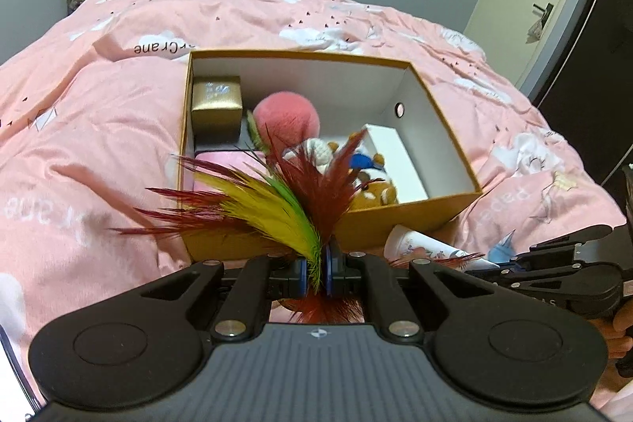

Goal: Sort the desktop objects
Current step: 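Lift and carry the feather toy and lotion tube over the box with both tools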

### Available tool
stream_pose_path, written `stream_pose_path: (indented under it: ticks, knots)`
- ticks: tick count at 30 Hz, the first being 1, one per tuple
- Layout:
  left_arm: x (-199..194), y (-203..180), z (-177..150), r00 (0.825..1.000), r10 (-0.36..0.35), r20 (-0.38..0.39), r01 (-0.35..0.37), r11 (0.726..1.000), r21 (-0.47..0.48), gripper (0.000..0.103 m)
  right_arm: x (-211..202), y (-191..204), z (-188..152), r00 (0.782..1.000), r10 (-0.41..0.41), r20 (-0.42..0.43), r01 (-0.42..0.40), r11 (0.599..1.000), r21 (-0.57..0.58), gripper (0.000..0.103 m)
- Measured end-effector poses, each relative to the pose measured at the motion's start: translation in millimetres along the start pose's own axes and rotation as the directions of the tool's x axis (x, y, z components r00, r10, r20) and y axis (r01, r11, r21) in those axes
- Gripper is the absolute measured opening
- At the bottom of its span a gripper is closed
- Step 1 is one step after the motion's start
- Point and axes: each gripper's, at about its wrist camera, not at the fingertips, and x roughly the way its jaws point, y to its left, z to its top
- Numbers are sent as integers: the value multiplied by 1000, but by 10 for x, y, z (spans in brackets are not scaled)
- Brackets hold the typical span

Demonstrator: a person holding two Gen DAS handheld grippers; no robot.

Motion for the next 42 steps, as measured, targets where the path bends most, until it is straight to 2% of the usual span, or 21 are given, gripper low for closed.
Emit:
stream_pose_path:
  ticks: [5, 13, 18, 23, 28, 33, 42]
  knots:
    - [-76, 32, 91, 1000, 4, 25, -4, 1000, -9, 9, -251, 36, 66, 997, 61, 47, -61, 998, -10, 3]
    - [-187, 148, 386, 995, 37, 95, -36, 999, -8, 9, -531, 77, 310, 983, 117, 142, -112, 993, -43, 2]
    - [-146, 189, 633, 992, 52, 119, -55, 998, 24, 9, -649, 101, 504, 972, 115, 206, -99, 991, -88, 2]
    - [-109, 261, 994, 988, 73, 134, -83, 994, 76, 9, -822, 116, 792, 945, 149, 291, -114, 985, -133, 2]
    - [-100, 270, 1285, 985, 72, 159, -91, 989, 119, 8, -856, 131, 1098, 926, 134, 352, -77, 982, -170, 1]
    - [66, 227, 1505, 990, 37, 139, -57, 988, 142, 8, -732, 95, 1345, 925, 87, 370, -18, 983, -185, 1]
    - [672, 82, 1572, 997, -54, 58, 45, 987, 154, 8, -346, -92, 1584, 939, 49, 341, 1, 990, -144, 1]
